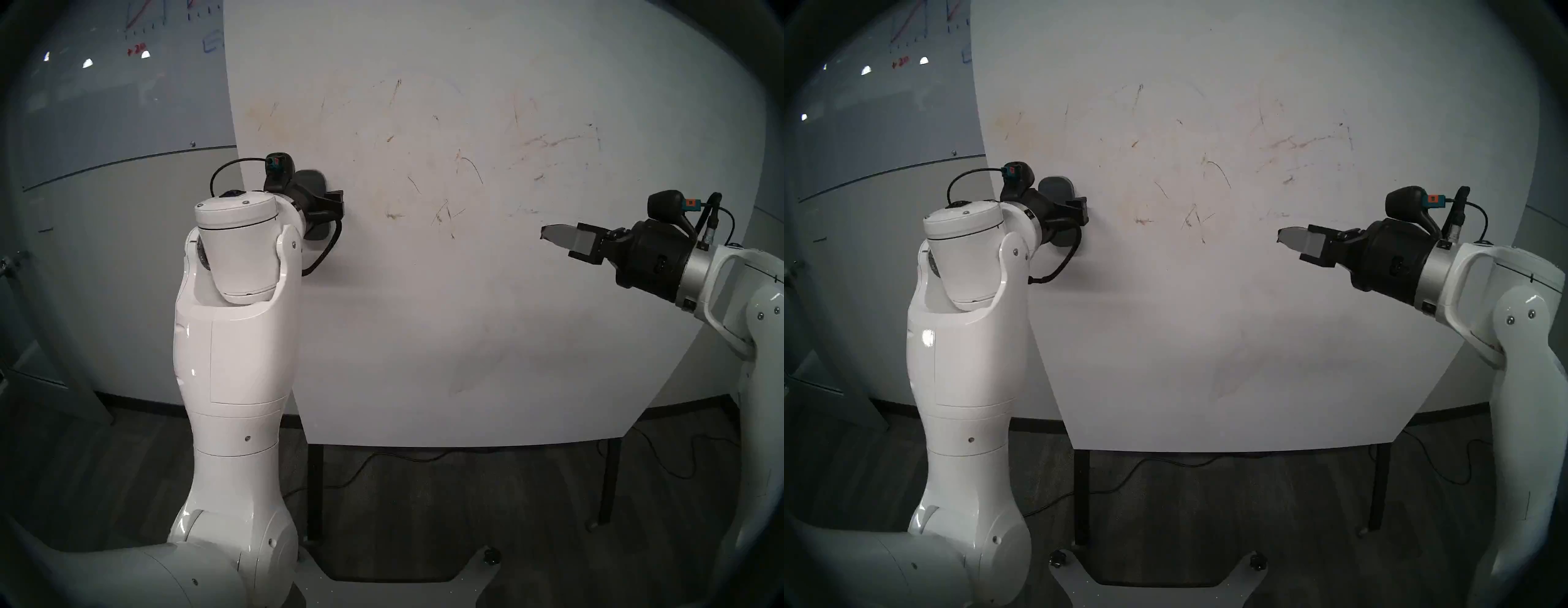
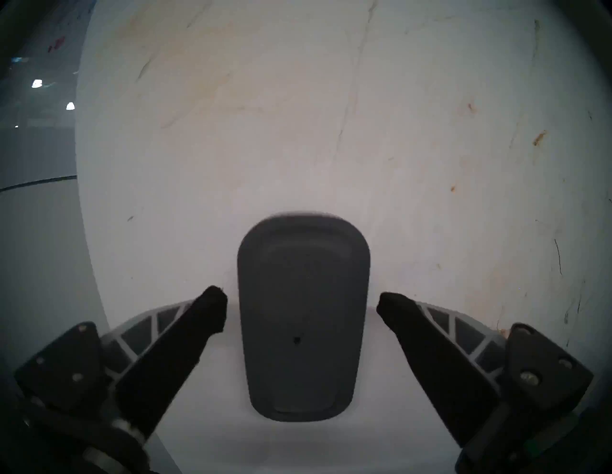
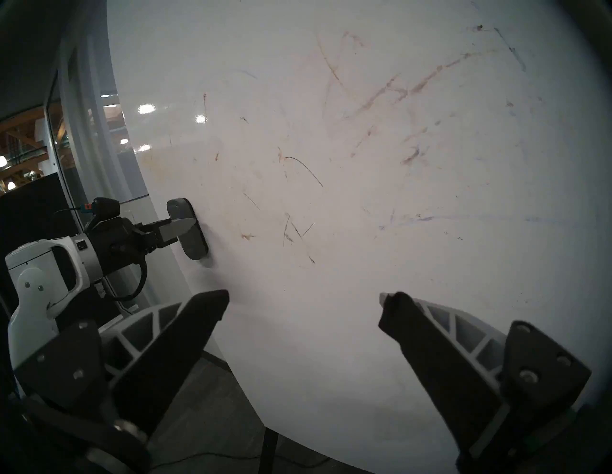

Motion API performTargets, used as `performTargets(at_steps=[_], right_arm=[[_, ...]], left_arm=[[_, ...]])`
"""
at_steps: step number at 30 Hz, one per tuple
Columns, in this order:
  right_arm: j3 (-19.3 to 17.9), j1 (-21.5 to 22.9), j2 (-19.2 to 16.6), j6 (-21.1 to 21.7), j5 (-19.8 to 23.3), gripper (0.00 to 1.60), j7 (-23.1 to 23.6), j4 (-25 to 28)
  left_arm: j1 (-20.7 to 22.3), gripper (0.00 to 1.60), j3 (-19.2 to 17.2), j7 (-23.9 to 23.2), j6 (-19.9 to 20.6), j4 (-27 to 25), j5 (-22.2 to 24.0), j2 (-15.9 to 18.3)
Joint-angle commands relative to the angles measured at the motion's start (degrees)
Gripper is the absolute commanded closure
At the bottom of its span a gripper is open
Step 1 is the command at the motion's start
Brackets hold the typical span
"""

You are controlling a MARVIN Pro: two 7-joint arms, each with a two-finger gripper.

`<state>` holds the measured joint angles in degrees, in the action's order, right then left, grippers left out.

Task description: Erase all marks on the whiteboard with the eraser

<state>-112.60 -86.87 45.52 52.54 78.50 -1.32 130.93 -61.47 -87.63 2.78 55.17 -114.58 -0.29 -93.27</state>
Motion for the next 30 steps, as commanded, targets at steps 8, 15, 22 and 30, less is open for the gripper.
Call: performTargets(at_steps=[8,15,22,30], right_arm=[[-0.4,0.5,-0.1,-0.2,0.0,0.00,0.0,0.2],[-0.4,0.5,-0.1,-0.2,0.0,0.00,0.0,0.2],[-0.4,0.5,-0.1,-0.2,0.0,0.00,0.0,0.2],[-0.4,0.5,-0.1,-0.2,0.0,0.00,0.0,0.2]], left_arm=[[-5.9,0.00,2.3,-2.5,-0.2,-11.9,1.6,0.1],[-10.8,0.00,1.6,-5.3,-0.2,-17.0,3.8,1.4],[-15.5,0.00,-1.9,-10.9,-0.2,-22.4,8.0,4.2],[-20.2,0.00,-7.1,-19.0,-0.2,-25.4,13.5,8.3]])
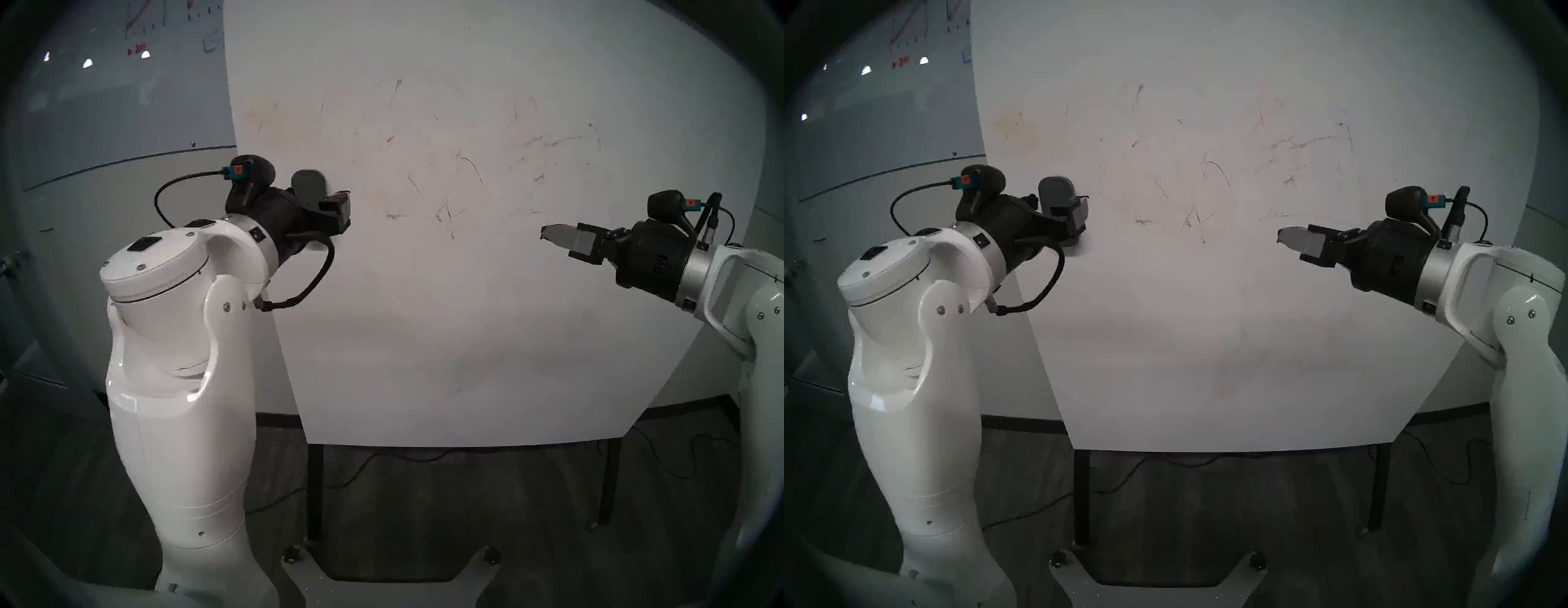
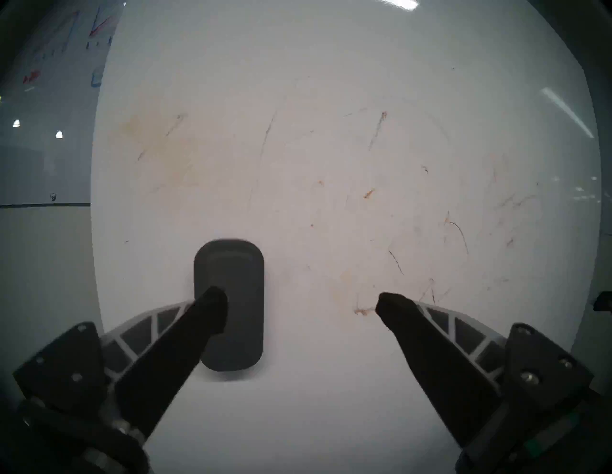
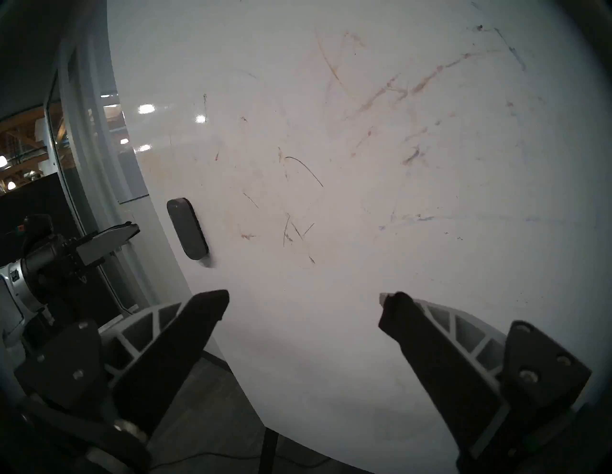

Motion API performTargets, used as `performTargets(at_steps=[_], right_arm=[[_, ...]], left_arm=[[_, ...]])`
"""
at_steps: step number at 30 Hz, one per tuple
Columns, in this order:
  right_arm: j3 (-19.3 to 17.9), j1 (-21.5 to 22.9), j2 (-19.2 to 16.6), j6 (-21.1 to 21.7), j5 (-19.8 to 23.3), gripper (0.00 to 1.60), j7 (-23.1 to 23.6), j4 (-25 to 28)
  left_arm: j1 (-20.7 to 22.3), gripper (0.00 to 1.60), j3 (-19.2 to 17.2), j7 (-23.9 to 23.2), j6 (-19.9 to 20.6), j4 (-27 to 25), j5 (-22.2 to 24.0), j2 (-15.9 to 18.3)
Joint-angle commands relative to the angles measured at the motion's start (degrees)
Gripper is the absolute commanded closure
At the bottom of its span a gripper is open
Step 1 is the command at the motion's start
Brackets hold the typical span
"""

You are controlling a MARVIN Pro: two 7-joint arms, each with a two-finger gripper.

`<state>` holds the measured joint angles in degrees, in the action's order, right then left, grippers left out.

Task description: Erase all marks on the whiteboard with the eraser

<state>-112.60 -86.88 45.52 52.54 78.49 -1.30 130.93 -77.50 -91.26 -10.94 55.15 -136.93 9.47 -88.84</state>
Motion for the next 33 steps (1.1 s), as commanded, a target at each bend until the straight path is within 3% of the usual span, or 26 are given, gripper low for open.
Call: performTargets(at_steps=[1,13,33], right_arm=[[-0.4,0.5,-0.1,-0.2,0.0,0.00,0.0,0.2],[-0.3,0.5,-0.1,-0.1,0.0,0.00,-0.1,0.2],[-0.3,0.6,-0.1,-0.1,0.0,0.00,-0.1,0.2]], left_arm=[[-4.6,0.00,-4.4,-6.2,-0.2,-3.1,4.4,4.4],[-8.8,0.00,-10.1,-13.1,-0.2,-3.1,7.7,9.5],[-9.4,0.00,-11.5,-14.4,-0.2,-3.1,9.4,11.2]])
